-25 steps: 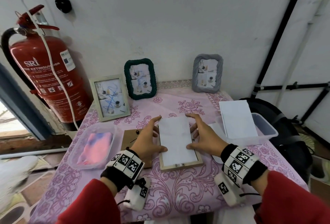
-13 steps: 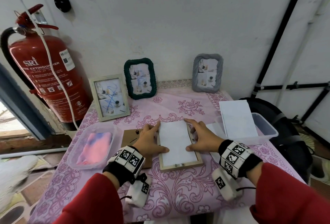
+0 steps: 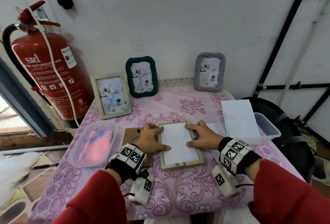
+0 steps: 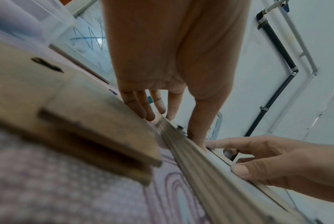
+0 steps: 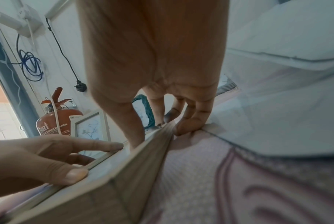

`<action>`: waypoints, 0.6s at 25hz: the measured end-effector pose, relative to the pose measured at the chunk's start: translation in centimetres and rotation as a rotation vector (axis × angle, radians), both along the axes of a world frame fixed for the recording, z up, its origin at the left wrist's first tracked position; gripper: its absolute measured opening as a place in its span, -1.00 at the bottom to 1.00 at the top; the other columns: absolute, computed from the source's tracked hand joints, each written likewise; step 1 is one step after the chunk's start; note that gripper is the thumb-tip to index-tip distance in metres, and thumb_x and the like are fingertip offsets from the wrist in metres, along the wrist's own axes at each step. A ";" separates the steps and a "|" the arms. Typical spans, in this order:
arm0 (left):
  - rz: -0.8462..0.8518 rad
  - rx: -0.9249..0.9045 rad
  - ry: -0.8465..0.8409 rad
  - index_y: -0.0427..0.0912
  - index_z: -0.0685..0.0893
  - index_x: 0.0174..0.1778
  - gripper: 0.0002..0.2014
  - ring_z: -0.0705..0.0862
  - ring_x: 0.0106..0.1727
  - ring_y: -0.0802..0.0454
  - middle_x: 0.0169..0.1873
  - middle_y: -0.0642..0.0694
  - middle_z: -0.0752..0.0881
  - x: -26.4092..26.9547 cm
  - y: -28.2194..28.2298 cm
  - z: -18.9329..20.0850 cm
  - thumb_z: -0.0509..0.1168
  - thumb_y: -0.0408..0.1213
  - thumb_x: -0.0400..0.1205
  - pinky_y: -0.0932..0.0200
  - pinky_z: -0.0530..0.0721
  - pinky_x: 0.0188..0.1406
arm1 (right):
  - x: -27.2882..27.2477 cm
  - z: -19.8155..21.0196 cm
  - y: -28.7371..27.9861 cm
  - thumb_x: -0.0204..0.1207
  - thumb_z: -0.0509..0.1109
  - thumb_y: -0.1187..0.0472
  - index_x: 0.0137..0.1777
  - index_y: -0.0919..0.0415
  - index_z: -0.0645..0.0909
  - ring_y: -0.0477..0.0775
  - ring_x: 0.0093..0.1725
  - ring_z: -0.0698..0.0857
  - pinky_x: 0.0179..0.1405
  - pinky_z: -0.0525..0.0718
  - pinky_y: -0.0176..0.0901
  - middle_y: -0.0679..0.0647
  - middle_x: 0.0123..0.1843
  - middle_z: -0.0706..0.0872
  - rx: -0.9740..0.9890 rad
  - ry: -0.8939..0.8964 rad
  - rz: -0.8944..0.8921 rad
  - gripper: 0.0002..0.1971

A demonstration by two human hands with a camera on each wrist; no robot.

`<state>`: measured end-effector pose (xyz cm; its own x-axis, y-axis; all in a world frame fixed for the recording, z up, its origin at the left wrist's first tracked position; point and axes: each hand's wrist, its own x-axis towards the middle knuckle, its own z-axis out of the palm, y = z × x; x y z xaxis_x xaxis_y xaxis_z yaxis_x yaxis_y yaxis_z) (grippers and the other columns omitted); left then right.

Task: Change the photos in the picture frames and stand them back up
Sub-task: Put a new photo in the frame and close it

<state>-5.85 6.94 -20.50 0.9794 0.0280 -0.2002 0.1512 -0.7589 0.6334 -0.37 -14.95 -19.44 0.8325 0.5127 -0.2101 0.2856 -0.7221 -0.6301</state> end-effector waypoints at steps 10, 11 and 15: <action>0.094 -0.164 -0.164 -0.10 0.52 0.43 -0.40 0.48 0.42 -0.02 0.38 -0.05 0.47 -2.3 0.9 0.6 0.50 -0.14 0.46 0.06 0.40 0.49 | -0.9 0.5 -1.7 0.44 0.51 0.21 0.61 -0.02 0.19 -0.18 -0.06 0.50 0.22 0.44 -0.35 0.07 0.13 0.33 0.174 0.141 0.015 -0.20; 0.162 -0.136 -0.186 -0.10 0.52 0.42 -0.42 0.50 0.39 -0.04 0.38 -0.07 0.49 -2.5 1.3 0.6 0.48 -0.13 0.47 0.00 0.44 0.47 | -0.9 0.4 -1.8 0.43 0.52 0.24 0.61 0.01 0.16 -0.17 -0.06 0.50 0.19 0.47 -0.36 0.08 0.15 0.34 0.190 0.154 0.005 -0.19; 0.397 0.004 -0.157 -0.13 0.43 0.46 -0.39 0.52 0.38 -0.13 0.41 -0.16 0.43 -3.6 3.2 0.3 0.40 -0.03 0.51 -0.10 0.43 0.46 | -0.9 0.1 -2.1 0.42 0.49 0.37 0.61 0.17 0.19 -0.10 -0.02 0.53 0.05 0.53 -0.40 0.11 0.20 0.42 0.274 0.233 -0.036 -0.20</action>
